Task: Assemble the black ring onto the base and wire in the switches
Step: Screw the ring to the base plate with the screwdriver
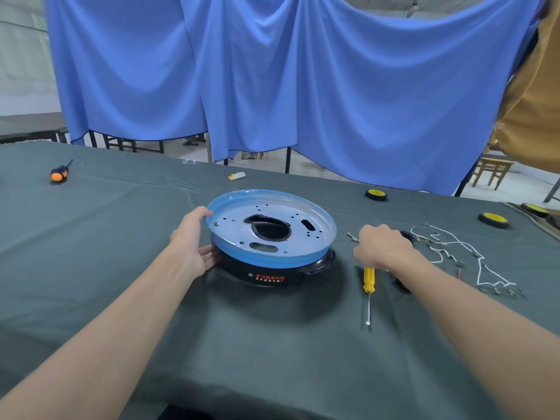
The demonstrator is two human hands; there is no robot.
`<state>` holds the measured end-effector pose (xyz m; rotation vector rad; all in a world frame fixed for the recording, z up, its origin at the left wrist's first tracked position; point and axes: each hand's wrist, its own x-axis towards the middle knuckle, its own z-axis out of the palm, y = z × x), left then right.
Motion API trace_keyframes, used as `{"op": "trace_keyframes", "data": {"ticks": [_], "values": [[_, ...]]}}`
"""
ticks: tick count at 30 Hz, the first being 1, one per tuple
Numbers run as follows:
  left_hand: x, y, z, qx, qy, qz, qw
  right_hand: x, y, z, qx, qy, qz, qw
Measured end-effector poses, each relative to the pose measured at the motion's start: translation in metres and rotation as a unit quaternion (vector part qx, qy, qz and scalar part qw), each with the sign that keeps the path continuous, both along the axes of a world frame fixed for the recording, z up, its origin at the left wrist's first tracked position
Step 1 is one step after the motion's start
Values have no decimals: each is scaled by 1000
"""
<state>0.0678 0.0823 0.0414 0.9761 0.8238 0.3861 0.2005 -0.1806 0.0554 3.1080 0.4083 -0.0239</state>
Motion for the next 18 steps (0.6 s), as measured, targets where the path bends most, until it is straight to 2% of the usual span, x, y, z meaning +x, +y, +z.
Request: {"op": "trace_keyframes", "data": {"ticks": [5,12,16,18], "values": [[-10,1,0,23,36,-47,998,-11,-4,-5,4,39,-12,999],[-16,13,-3,50,56,-101,992,-6,-10,-4,159,91,-37,982],[-20,22,-4,54,46,-142,987,-3,-9,25,177,-2,-24,984],[-22,26,-4,56,46,-170,983,-1,-5,44,220,-41,-14,974]]}}
